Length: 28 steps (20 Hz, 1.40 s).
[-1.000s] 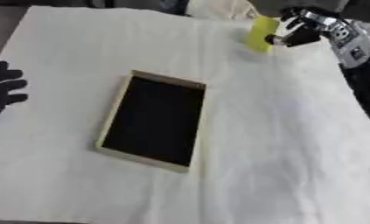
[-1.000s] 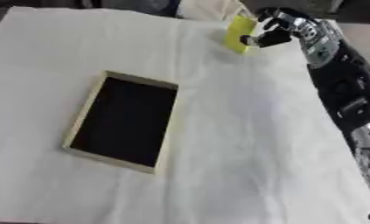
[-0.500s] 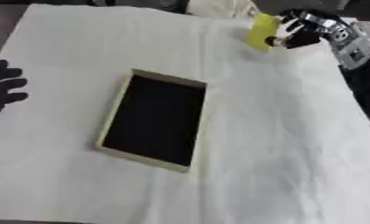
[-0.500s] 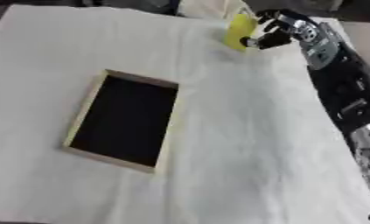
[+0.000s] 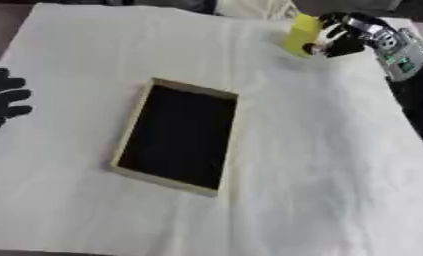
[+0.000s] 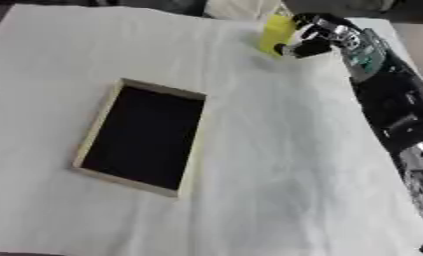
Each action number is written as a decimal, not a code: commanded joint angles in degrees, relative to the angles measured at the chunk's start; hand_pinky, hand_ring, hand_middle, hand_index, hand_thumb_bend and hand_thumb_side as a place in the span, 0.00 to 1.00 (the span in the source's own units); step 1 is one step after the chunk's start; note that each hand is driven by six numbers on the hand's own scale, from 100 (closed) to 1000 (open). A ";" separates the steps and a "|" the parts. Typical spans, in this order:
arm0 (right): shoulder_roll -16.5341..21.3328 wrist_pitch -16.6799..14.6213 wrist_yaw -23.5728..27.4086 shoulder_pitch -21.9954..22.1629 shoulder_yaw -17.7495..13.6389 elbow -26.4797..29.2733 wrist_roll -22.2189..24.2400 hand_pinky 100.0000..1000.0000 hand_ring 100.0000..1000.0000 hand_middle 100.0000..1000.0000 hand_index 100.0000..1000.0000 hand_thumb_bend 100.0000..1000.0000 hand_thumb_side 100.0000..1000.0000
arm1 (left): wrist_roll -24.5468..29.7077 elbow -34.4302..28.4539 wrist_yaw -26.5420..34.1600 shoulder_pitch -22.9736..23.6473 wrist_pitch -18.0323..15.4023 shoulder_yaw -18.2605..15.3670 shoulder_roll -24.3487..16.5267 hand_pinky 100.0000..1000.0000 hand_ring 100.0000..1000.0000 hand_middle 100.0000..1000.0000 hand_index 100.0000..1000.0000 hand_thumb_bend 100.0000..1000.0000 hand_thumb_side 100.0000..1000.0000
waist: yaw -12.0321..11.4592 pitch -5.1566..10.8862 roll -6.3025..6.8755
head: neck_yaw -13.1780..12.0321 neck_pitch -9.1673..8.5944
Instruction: Pick up objects on the table and place them in the box.
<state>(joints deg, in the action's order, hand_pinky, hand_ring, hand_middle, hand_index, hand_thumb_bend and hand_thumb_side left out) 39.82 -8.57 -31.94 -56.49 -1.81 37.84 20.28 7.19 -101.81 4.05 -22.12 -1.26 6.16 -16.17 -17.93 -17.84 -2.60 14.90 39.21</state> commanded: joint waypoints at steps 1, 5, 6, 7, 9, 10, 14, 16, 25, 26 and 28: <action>1.36 -0.05 -0.02 -0.80 -0.44 0.25 -0.20 0.82 0.84 0.87 0.97 0.34 0.41 | 0.14 -1.04 0.22 -0.64 -0.12 -0.12 -0.46 0.79 0.81 0.76 0.90 0.30 0.64 | -0.16 0.90 0.18 | 0.33 -0.10; 1.34 -0.18 0.01 -0.71 -0.49 0.31 -0.86 0.81 0.82 0.85 0.95 0.33 0.38 | 0.12 -1.03 0.24 -0.62 -0.11 -0.14 -0.44 0.79 0.81 0.76 0.90 0.30 0.64 | -0.28 0.83 0.17 | 0.42 -0.06; 1.32 -0.26 0.03 -0.70 -0.51 0.37 -1.16 0.80 0.82 0.84 0.94 0.32 0.37 | 0.12 -1.04 0.25 -0.63 -0.11 -0.15 -0.42 0.79 0.81 0.76 0.90 0.30 0.64 | -0.30 0.81 0.17 | 0.43 -0.07; 1.31 -0.38 0.08 -0.68 -0.54 0.46 -1.63 0.80 0.81 0.84 0.93 0.32 0.36 | 0.13 -1.04 0.26 -0.63 -0.12 -0.14 -0.41 0.79 0.81 0.76 0.90 0.30 0.64 | -0.31 0.79 0.16 | 0.42 -0.08; 1.30 -0.58 0.13 -0.66 -0.58 0.61 -2.73 0.79 0.80 0.82 0.91 0.30 0.34 | 0.13 -1.03 0.27 -0.62 -0.12 -0.15 -0.40 0.79 0.81 0.76 0.90 0.30 0.64 | -0.37 0.76 0.15 | 0.41 -0.09; 1.30 -0.68 0.12 -0.66 -0.63 0.72 -3.44 0.79 0.78 0.80 0.88 0.30 0.31 | 0.12 -1.03 0.28 -0.61 -0.11 -0.16 -0.40 0.79 0.81 0.76 0.90 0.30 0.64 | -0.40 0.74 0.14 | 0.42 -0.11; 1.19 -1.34 -0.02 -0.54 -0.67 0.98 -6.65 0.77 0.74 0.72 0.80 0.28 0.23 | 0.12 -1.03 0.30 -0.60 -0.12 -0.16 -0.36 0.79 0.81 0.76 0.90 0.30 0.64 | -0.50 0.63 0.12 | 0.42 -0.18; 1.13 -1.71 -0.19 -0.40 -0.61 1.09 -8.35 0.76 0.73 0.70 0.79 0.27 0.21 | 0.10 -1.02 0.31 -0.62 -0.11 -0.18 -0.33 0.79 0.81 0.76 0.90 0.30 0.64 | -0.55 0.55 0.11 | 0.44 -0.20; 1.04 -3.40 0.55 -0.06 -0.29 1.65 -13.15 0.73 0.67 0.59 0.71 0.21 0.12 | 0.15 -1.00 0.29 -0.64 -0.13 -0.17 -0.25 0.79 0.81 0.76 0.90 0.30 0.65 | -0.49 0.32 0.10 | 0.43 -0.03; 1.06 -3.52 0.76 -0.01 -0.28 1.75 -13.48 0.73 0.67 0.58 0.71 0.20 0.12 | 0.14 -0.99 0.29 -0.65 -0.13 -0.19 -0.24 0.79 0.81 0.76 0.90 0.30 0.65 | -0.46 0.33 0.12 | 0.42 -0.02; 1.11 -3.75 1.20 0.05 -0.21 2.06 -13.98 0.73 0.66 0.58 0.70 0.18 0.12 | 0.13 -0.97 0.28 -0.64 -0.14 -0.21 -0.25 0.79 0.81 0.76 0.90 0.30 0.65 | -0.36 0.37 0.15 | 0.39 0.01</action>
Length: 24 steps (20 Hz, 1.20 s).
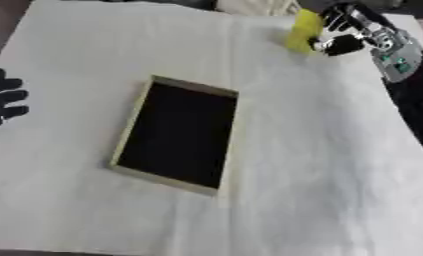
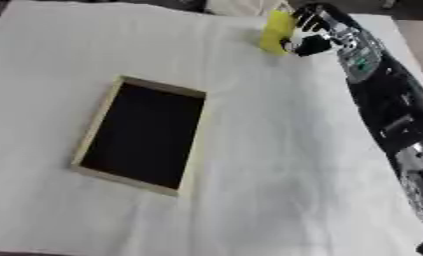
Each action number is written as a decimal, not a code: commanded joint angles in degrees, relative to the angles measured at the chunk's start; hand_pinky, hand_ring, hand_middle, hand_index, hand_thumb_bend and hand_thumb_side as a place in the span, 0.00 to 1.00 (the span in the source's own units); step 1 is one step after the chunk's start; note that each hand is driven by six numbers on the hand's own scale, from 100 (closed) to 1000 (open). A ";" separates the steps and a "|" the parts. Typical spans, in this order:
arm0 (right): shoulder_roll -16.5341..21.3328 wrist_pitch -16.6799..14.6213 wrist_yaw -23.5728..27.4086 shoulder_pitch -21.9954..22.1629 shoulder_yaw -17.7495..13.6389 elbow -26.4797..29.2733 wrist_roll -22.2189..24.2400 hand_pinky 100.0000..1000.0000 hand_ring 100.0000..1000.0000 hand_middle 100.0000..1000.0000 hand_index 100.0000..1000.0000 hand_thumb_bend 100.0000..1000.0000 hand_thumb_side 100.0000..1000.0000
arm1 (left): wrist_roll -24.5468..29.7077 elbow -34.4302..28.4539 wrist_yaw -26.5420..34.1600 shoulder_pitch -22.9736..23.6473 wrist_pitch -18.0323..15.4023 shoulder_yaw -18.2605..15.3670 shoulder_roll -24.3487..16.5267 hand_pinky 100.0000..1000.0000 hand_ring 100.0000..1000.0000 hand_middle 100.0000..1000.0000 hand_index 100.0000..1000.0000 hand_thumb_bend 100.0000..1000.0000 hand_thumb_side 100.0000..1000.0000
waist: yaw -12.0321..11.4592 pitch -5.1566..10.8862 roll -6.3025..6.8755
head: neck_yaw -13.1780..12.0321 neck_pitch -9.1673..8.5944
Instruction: Pick up objects on the table and place them in the box.
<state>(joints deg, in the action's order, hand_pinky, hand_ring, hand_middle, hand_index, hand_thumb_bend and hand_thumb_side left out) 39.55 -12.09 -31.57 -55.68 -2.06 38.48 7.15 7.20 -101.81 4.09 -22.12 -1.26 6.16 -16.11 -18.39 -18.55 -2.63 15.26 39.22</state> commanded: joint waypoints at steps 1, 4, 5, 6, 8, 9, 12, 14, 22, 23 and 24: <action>1.39 -0.36 1.03 -0.74 0.14 1.66 -0.92 0.73 0.66 0.58 0.70 0.17 0.11 | 0.11 -0.96 0.24 -0.63 -0.14 -0.22 -0.31 0.79 0.81 0.76 0.90 0.30 0.65 | 0.19 1.12 0.19 | 0.01 0.03; 1.46 -0.72 1.44 -0.74 0.45 2.60 -0.60 0.73 0.66 0.58 0.70 0.17 0.11 | 0.13 -0.93 0.23 -0.64 -0.16 -0.22 -0.30 0.79 0.81 0.76 0.90 0.30 0.65 | 0.46 1.26 0.22 | -0.07 0.07; 1.46 -0.87 1.54 -0.80 0.56 3.05 -0.43 0.73 0.66 0.58 0.70 0.17 0.11 | 0.14 -0.93 0.22 -0.64 -0.16 -0.21 -0.30 0.79 0.81 0.76 0.90 0.30 0.64 | 0.61 1.38 0.25 | -0.08 0.13; 1.46 -1.02 1.63 -0.83 0.68 3.53 -0.23 0.73 0.66 0.58 0.70 0.16 0.11 | 0.15 -0.92 0.22 -0.63 -0.17 -0.22 -0.30 0.79 0.81 0.76 0.90 0.30 0.64 | 0.75 1.51 0.28 | -0.12 0.16; 1.47 -1.39 1.84 -0.87 0.98 4.66 0.29 0.73 0.66 0.58 0.70 0.16 0.11 | 0.16 -0.90 0.20 -0.57 -0.18 -0.24 -0.33 0.79 0.81 0.76 0.90 0.29 0.64 | 1.03 1.79 0.34 | -0.20 0.20; 1.50 -1.68 1.84 -0.88 1.25 5.42 0.64 0.73 0.67 0.58 0.70 0.17 0.11 | 0.15 -0.88 0.20 -0.53 -0.18 -0.26 -0.36 0.79 0.81 0.76 0.90 0.29 0.64 | 1.18 1.96 0.36 | -0.25 0.22; 1.52 -2.70 2.18 -0.90 2.16 8.05 2.06 0.74 0.67 0.58 0.70 0.17 0.11 | 0.15 -0.73 0.19 -0.38 -0.17 -0.29 -0.37 0.79 0.81 0.76 0.90 0.29 0.64 | 1.60 2.49 0.39 | -0.40 0.39; 1.55 -3.38 2.28 -0.93 2.90 10.00 3.15 0.74 0.67 0.58 0.70 0.17 0.11 | 0.20 -0.64 0.18 -0.29 -0.18 -0.27 -0.39 0.79 0.81 0.76 0.90 0.29 0.64 | 1.89 2.86 0.42 | -0.48 0.46; 1.25 -6.67 5.06 -0.85 7.70 20.94 9.61 0.75 0.68 0.59 0.70 0.19 0.12 | 0.25 -0.57 0.18 -0.02 -0.29 -0.34 -0.44 0.79 0.81 0.76 0.90 0.29 0.63 | 3.19 3.87 0.68 | -0.65 0.87; 1.14 -7.23 5.54 -0.84 8.70 22.79 10.73 0.76 0.68 0.59 0.70 0.19 0.12 | 0.27 -0.57 0.17 0.02 -0.29 -0.33 -0.45 0.79 0.81 0.76 0.90 0.29 0.63 | 3.31 3.95 0.71 | -0.63 0.91; 1.03 -7.69 6.01 -0.79 9.67 24.63 11.89 0.76 0.68 0.59 0.70 0.19 0.12 | 0.29 -0.57 0.18 0.05 -0.30 -0.33 -0.44 0.79 0.81 0.76 0.90 0.29 0.63 | 3.43 4.01 0.75 | -0.62 0.96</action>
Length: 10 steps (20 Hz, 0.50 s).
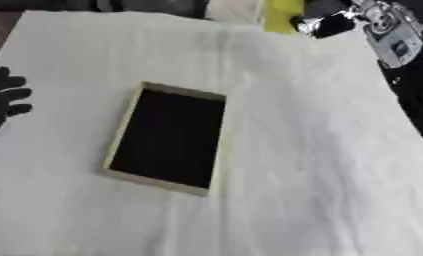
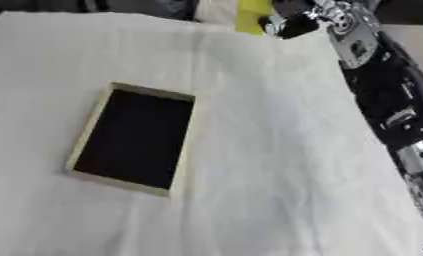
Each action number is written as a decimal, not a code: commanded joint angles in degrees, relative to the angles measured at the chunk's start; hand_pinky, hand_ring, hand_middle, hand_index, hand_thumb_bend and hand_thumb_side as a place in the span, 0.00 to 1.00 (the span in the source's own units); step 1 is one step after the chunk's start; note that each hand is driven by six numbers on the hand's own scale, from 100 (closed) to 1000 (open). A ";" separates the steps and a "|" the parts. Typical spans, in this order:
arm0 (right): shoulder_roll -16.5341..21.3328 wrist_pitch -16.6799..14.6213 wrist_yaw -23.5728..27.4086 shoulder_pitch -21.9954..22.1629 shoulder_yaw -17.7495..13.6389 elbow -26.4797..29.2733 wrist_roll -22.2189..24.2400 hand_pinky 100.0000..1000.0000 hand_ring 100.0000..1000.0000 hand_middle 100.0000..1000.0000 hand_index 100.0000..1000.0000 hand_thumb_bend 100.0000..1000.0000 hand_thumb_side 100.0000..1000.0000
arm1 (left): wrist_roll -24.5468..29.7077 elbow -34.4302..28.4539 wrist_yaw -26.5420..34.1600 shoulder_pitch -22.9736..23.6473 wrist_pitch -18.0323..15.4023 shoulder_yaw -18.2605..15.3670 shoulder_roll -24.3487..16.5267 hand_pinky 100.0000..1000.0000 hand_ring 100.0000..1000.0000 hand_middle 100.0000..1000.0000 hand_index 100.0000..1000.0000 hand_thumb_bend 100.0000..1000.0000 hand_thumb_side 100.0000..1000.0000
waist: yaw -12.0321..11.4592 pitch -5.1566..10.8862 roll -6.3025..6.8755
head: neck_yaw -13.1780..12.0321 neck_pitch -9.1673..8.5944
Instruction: Pick up objects on the table and place them in the box.
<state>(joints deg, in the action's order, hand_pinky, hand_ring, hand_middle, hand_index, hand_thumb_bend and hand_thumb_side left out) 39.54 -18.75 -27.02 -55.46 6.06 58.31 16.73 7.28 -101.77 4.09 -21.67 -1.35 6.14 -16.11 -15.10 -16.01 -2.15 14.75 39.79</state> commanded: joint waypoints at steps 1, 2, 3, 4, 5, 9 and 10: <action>0.93 -1.35 1.92 -0.97 2.42 6.45 3.40 0.76 0.69 0.60 0.70 0.20 0.13 | 0.22 -0.63 0.19 -0.39 -0.22 -0.30 -0.44 0.79 0.81 0.76 0.90 0.29 0.63 | 0.22 1.52 0.30 | -0.08 0.45; 0.73 -1.79 2.41 -0.95 3.47 8.27 4.64 0.76 0.69 0.60 0.70 0.20 0.13 | 0.24 -0.65 0.20 -0.37 -0.24 -0.29 -0.43 0.79 0.81 0.76 0.90 0.29 0.63 | 0.31 1.57 0.35 | -0.07 0.49; 0.46 -2.21 2.84 -0.98 4.53 10.00 5.89 0.76 0.69 0.60 0.70 0.20 0.13 | 0.26 -0.68 0.21 -0.37 -0.25 -0.28 -0.42 0.79 0.81 0.76 0.90 0.29 0.63 | 0.37 1.61 0.39 | -0.03 0.51; 0.15 -2.53 3.15 -1.02 5.49 11.51 7.07 0.77 0.69 0.60 0.70 0.20 0.13 | 0.27 -0.70 0.23 -0.37 -0.26 -0.28 -0.40 0.79 0.81 0.76 0.90 0.29 0.63 | 0.42 1.65 0.43 | 0.03 0.52; -0.14 -2.69 3.40 -1.03 6.21 12.64 8.00 0.77 0.70 0.60 0.70 0.20 0.13 | 0.27 -0.71 0.24 -0.38 -0.25 -0.27 -0.38 0.79 0.81 0.76 0.90 0.29 0.63 | 0.45 1.67 0.47 | 0.12 0.52; -2.27 -3.13 3.44 -1.36 8.68 14.87 11.18 0.77 0.70 0.60 0.70 0.20 0.14 | 0.39 -0.73 0.33 -0.35 -0.26 -0.15 -0.21 0.79 0.81 0.76 0.89 0.29 0.63 | 0.52 1.73 0.62 | 0.49 0.57; -2.70 -3.13 3.31 -1.37 8.92 14.86 11.56 0.77 0.70 0.60 0.70 0.19 0.14 | 0.40 -0.75 0.36 -0.38 -0.27 -0.14 -0.18 0.79 0.81 0.76 0.90 0.29 0.63 | 0.50 1.73 0.67 | 0.56 0.53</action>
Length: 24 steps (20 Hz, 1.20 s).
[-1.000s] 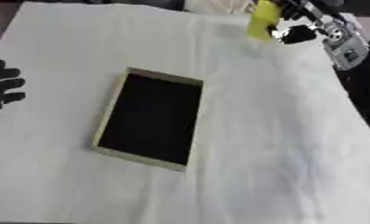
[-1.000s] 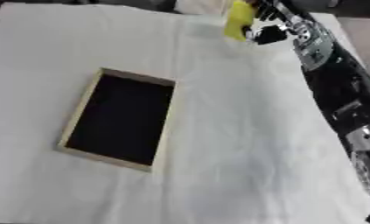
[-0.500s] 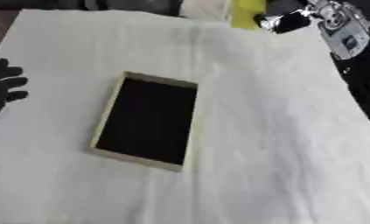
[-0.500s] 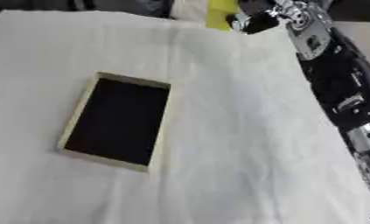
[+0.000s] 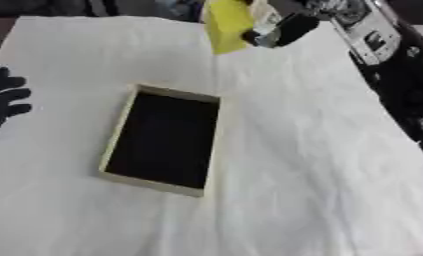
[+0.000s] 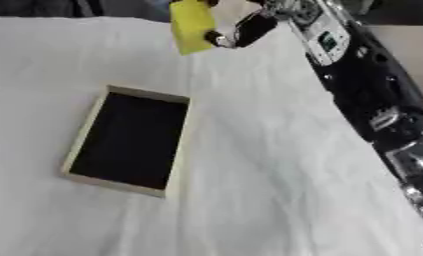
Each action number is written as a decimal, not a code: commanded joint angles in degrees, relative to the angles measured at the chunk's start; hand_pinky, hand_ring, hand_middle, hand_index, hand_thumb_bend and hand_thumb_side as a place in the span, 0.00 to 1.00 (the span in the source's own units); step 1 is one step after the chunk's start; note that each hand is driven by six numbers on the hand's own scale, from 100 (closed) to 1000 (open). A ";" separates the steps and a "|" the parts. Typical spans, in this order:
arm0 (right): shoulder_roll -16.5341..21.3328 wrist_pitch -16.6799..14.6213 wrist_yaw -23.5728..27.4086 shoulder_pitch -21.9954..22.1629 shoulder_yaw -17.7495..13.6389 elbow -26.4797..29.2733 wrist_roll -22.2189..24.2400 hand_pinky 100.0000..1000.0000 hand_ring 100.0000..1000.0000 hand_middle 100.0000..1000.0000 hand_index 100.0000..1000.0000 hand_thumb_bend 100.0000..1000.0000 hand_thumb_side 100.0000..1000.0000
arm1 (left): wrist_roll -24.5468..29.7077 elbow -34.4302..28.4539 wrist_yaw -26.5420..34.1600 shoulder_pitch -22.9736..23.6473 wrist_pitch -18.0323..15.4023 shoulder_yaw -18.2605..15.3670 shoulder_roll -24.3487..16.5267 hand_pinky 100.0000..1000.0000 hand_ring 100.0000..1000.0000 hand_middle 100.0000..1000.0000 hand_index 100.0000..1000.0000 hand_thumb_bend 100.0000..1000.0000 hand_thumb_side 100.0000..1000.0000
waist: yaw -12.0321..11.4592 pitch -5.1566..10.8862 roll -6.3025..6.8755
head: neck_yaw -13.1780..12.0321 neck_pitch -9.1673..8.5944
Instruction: Pick up objects on the table and place them in the box.
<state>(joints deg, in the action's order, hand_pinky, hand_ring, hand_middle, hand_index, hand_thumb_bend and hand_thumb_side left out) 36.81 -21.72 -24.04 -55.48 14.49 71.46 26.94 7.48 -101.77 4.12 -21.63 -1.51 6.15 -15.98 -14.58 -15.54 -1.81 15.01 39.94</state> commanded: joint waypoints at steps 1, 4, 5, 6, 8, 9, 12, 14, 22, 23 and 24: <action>-1.10 -0.09 0.08 -1.26 0.99 1.22 1.92 0.77 0.70 0.60 0.70 0.19 0.15 | 0.21 -0.82 0.39 -0.48 -0.16 -0.11 -0.25 0.79 0.81 0.76 0.90 0.29 0.63 | -0.10 1.23 0.44 | 0.41 0.31; -3.96 -0.16 -0.99 -1.32 1.75 -0.95 2.85 0.76 0.69 0.60 0.70 0.18 0.15 | 0.20 -0.97 0.60 -0.56 -0.25 -0.10 -0.12 0.79 0.81 0.76 0.90 0.29 0.63 | -0.21 1.18 0.69 | 0.74 0.27; -4.73 -0.25 -1.40 -1.36 1.88 -1.73 2.94 0.76 0.69 0.60 0.70 0.18 0.16 | 0.18 -1.00 0.66 -0.58 -0.28 -0.09 -0.07 0.79 0.81 0.76 0.89 0.30 0.63 | -0.24 1.17 0.74 | 0.82 0.25; -5.63 -0.34 -1.85 -1.33 2.06 -2.57 3.06 0.76 0.69 0.60 0.71 0.17 0.16 | 0.18 -1.05 0.75 -0.63 -0.34 -0.06 -0.01 0.79 0.81 0.76 0.89 0.30 0.62 | -0.30 1.15 0.81 | 0.90 0.25; -7.29 -0.68 -2.91 -1.33 2.37 -4.22 3.20 0.76 0.69 0.60 0.71 0.17 0.16 | 0.18 -1.10 0.94 -0.70 -0.46 -0.01 0.08 0.79 0.81 0.76 0.89 0.30 0.62 | -0.40 1.13 0.93 | 1.09 0.27; -8.03 -0.92 -3.45 -1.31 2.47 -5.00 3.18 0.76 0.69 0.60 0.71 0.16 0.16 | 0.14 -1.13 1.04 -0.73 -0.52 -0.01 0.12 0.79 0.80 0.75 0.89 0.30 0.62 | -0.43 1.12 0.97 | 1.19 0.27; -9.85 -1.57 -4.63 -1.06 2.76 -6.85 2.97 0.76 0.69 0.60 0.71 0.16 0.17 | -0.01 -1.18 1.28 -0.81 -0.64 -0.01 0.19 0.79 0.80 0.75 0.89 0.30 0.62 | -0.46 1.09 1.07 | 1.34 0.27; -10.98 -1.86 -5.21 -0.79 2.94 -7.90 2.82 0.76 0.69 0.60 0.71 0.16 0.18 | -0.04 -1.15 1.30 -0.82 -0.62 -0.02 0.24 0.79 0.80 0.75 0.89 0.30 0.62 | -0.44 1.05 1.14 | 1.40 0.21; -14.35 -2.78 -6.55 0.02 3.57 -10.42 2.59 0.75 0.69 0.61 0.72 0.15 0.20 | 0.01 -0.98 1.21 -0.89 -0.50 0.05 0.44 0.79 0.80 0.75 0.89 0.30 0.62 | -0.41 0.87 1.40 | 1.71 0.17; -14.67 -2.84 -6.65 0.10 3.66 -10.60 2.55 0.75 0.69 0.61 0.72 0.15 0.20 | 0.02 -0.96 1.18 -0.89 -0.49 0.06 0.45 0.79 0.80 0.75 0.89 0.30 0.62 | -0.40 0.86 1.43 | 1.75 0.20; -15.04 -2.90 -6.75 0.22 3.77 -10.79 2.53 0.75 0.69 0.61 0.72 0.15 0.21 | 0.02 -0.94 1.17 -0.88 -0.47 0.07 0.47 0.79 0.80 0.75 0.89 0.30 0.62 | -0.37 0.84 1.44 | 1.81 0.22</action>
<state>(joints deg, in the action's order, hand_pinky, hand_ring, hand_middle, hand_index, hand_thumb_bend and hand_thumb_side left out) 21.88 -24.37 -30.21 -54.88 17.99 60.88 29.31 7.49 -101.83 5.05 -21.74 -1.95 6.18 -15.14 -14.90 -15.55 -0.62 16.63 40.03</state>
